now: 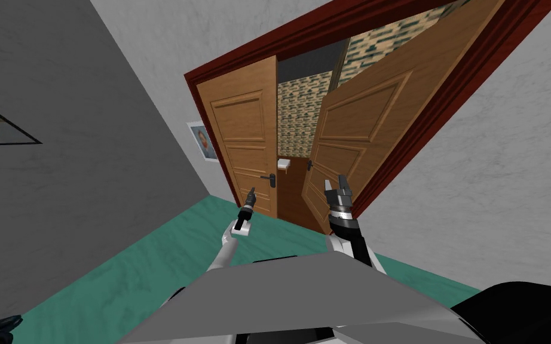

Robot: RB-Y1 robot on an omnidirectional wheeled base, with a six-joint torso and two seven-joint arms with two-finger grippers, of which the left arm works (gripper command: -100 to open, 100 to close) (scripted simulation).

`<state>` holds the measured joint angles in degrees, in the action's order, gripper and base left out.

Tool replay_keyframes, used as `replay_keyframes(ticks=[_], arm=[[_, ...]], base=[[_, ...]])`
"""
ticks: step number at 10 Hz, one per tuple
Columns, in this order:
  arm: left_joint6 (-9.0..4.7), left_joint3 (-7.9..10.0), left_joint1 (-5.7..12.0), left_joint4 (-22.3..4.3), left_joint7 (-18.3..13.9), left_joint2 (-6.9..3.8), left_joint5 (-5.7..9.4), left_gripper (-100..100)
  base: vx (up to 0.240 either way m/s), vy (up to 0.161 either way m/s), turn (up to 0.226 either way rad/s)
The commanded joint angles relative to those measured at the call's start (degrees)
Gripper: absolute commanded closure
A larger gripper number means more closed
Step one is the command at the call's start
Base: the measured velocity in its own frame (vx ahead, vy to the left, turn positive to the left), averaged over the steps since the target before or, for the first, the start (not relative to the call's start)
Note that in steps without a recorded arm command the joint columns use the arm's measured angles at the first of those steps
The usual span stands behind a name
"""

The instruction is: Push the door open

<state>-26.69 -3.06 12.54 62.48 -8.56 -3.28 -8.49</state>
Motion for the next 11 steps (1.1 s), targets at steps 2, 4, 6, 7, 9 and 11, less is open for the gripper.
replay_keyframes(ticks=[2,4,6,7,9,11], arm=[[0.24,-0.08,2.21,-3.49,-0.57,0.65,-0.59,-100],[0.54,-0.21,3.56,-5.61,-1.04,1.07,-1.02,-100],[0.95,-0.39,5.40,-8.52,-1.68,1.76,-1.60,-100],[1.09,-0.45,6.01,-9.49,-1.89,1.99,-1.79,-100],[1.33,-0.56,7.09,-11.20,-2.27,2.46,-2.13,-100],[1.55,-0.66,8.07,-12.74,-2.61,2.92,-2.44,-100]], base=[[0.083,0.061,-0.067],[0.072,0.053,-0.068],[0.094,0.079,-0.097],[0.089,0.070,-0.046],[0.080,0.061,-0.056],[0.057,0.055,-0.042]])
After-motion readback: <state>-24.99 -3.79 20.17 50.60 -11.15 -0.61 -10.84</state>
